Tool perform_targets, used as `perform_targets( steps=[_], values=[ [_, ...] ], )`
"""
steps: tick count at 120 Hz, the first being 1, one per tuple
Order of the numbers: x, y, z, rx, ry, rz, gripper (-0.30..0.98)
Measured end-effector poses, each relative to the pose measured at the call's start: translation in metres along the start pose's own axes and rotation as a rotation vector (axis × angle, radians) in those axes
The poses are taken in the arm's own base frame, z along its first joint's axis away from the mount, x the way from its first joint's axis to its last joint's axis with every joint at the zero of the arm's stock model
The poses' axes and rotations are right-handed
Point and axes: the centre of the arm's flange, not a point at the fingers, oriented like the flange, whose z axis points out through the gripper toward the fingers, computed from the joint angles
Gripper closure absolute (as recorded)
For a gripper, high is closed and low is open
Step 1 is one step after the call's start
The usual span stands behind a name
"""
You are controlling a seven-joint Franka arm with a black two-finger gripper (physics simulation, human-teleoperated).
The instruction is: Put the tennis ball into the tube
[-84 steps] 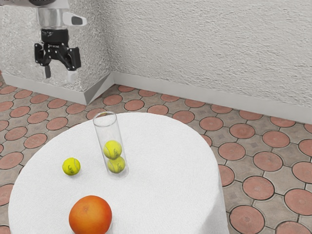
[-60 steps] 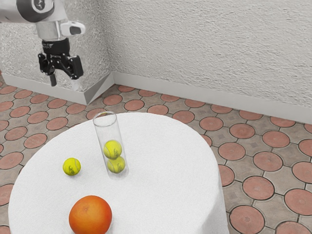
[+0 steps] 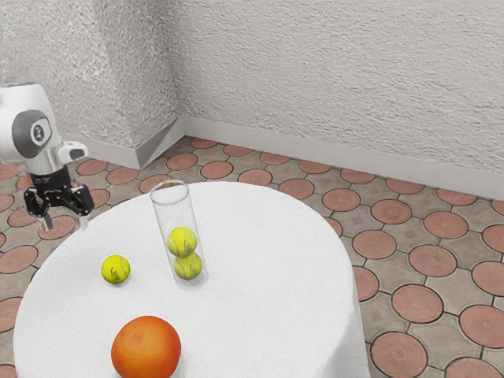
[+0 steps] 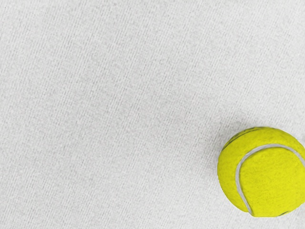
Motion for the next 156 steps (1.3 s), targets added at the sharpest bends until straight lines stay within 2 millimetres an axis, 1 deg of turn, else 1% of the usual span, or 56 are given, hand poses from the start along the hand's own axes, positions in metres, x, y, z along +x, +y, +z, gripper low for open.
perform_targets(
  steps=[7,10,13,16,20,23,26,32,38,42,63,86,133,144,156],
  values=[
    [0.01,0.046,0.015,0.021,0.013,0.081,0.02],
    [0.011,0.058,0.023,0.024,0.014,0.101,0.02],
    [0.01,0.063,0.031,0.021,0.01,0.107,0.02],
    [0.006,0.061,0.042,0.015,0.001,0.1,0.02],
    [-0.002,0.05,0.062,-0.005,-0.019,0.071,0.02],
    [-0.005,0.042,0.069,-0.018,-0.018,0.051,0.02],
    [-0.006,0.038,0.072,-0.026,-0.011,0.041,0.02],
    [-0.004,0.04,0.073,-0.035,0.013,0.043,0.02],
    [0.002,0.047,0.065,-0.037,0.049,0.058,0.02],
    [0.003,0.051,0.064,-0.038,0.06,0.068,0.02],
    [0.0,0.076,0.083,-0.032,0.05,0.123,0.03],
    [-0.006,0.072,0.11,-0.024,0.01,0.126,0.03],
    [-0.001,0.078,0.129,-0.005,0.003,0.149,0.04],
    [0.0,0.078,0.128,-0.004,0.011,0.152,0.08],
    [0.002,0.079,0.127,-0.003,0.02,0.155,0.18]
  ],
)
